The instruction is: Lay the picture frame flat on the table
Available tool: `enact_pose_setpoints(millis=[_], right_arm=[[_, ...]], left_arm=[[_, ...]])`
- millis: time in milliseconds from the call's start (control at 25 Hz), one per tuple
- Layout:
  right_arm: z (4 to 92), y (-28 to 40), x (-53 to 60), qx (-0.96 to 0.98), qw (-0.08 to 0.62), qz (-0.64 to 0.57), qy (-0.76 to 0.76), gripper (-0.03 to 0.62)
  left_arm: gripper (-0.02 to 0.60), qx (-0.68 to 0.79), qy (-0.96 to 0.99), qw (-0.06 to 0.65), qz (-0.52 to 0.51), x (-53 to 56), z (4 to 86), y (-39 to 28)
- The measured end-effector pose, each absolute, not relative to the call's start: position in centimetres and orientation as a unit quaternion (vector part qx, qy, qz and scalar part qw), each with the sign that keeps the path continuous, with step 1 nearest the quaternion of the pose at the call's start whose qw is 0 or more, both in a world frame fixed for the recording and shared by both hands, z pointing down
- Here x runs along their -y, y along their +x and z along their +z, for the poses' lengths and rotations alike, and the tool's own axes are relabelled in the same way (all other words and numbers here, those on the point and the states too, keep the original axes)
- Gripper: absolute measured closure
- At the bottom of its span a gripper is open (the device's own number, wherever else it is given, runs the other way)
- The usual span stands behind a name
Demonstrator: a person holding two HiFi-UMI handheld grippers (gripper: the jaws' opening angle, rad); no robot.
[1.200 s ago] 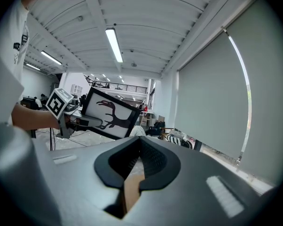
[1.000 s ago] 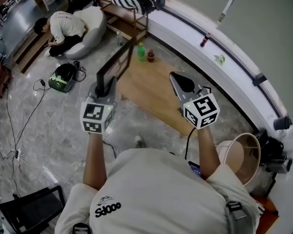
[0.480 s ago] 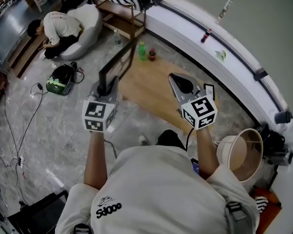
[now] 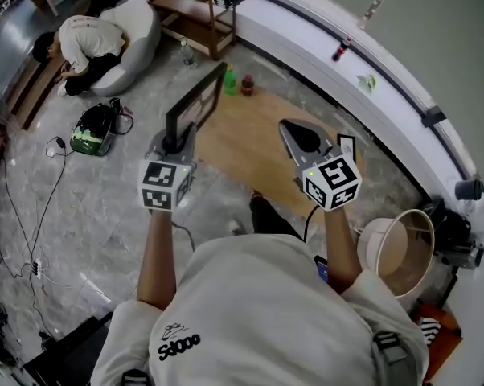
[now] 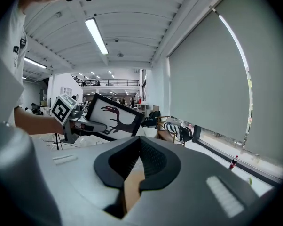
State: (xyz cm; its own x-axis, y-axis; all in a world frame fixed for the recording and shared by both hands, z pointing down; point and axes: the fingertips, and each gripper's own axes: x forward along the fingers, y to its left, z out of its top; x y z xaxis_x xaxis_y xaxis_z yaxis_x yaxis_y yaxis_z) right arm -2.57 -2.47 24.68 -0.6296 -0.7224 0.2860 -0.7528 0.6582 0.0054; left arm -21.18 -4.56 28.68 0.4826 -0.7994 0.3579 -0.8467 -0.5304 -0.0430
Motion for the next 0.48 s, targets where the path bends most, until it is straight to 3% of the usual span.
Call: enact_pose_setpoints(millis=[240,480], right_arm=[[26.6,-0.4,7.1,0.894,0.136,0.077,0.419,0.589],[30.7,2.6,11.2,0.885,0.185,0.097,0.417,0.589]], left_arm=[[0.561,0.457,0.863,0.093,0.193,9.4,31.5,-18.3],[0.561,0.428,0.869,0.124,0.213,13.9,36.3,-14.7]])
